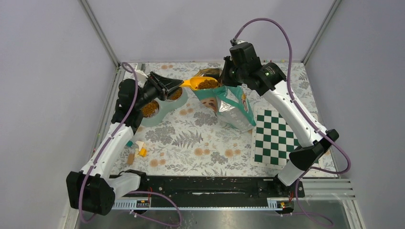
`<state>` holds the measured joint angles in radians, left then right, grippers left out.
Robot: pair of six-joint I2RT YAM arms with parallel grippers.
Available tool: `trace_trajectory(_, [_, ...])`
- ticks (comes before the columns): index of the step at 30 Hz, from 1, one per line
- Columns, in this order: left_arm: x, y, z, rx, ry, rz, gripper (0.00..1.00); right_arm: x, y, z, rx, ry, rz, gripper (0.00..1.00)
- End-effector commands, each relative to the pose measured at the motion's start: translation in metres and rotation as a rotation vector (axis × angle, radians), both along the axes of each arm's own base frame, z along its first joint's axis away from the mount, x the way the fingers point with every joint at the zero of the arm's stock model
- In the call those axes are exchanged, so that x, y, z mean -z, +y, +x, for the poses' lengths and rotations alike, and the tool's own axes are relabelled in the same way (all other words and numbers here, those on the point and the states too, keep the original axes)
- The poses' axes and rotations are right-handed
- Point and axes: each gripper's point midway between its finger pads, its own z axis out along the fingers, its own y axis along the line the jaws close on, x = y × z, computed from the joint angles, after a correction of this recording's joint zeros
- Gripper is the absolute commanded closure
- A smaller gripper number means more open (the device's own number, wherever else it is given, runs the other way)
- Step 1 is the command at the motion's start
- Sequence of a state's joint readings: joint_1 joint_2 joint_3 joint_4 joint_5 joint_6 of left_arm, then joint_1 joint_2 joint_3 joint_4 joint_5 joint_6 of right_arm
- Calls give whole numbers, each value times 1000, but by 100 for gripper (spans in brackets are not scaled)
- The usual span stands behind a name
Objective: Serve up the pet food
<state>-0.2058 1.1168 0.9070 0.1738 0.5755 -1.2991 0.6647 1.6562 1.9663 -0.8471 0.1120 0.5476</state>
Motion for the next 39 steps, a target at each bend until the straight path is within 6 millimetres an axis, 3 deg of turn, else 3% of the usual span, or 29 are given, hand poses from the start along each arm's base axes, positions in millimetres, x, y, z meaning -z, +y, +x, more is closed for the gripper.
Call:
trace_trajectory(1, [-27, 13, -5, -35, -69, -42, 100, -71, -4, -2, 11, -164, 171, 100])
trace_trajectory(10, [-48, 33, -4, -90, -152, -45, 100, -73, -15, -3, 29, -170, 174, 100])
trace_trajectory(18, [-63, 34, -8, -83, -294, 74, 100, -73, -18, -4, 27, -170, 176, 100])
trace_trajectory(30, [-80, 20, -16, -4, -518, 318, 100, -67, -12, -2, 11, -148, 178, 100])
trace_trajectory(39, [-79, 8, -17, 48, -571, 349, 100, -66, -12, -1, 16, -144, 179, 100])
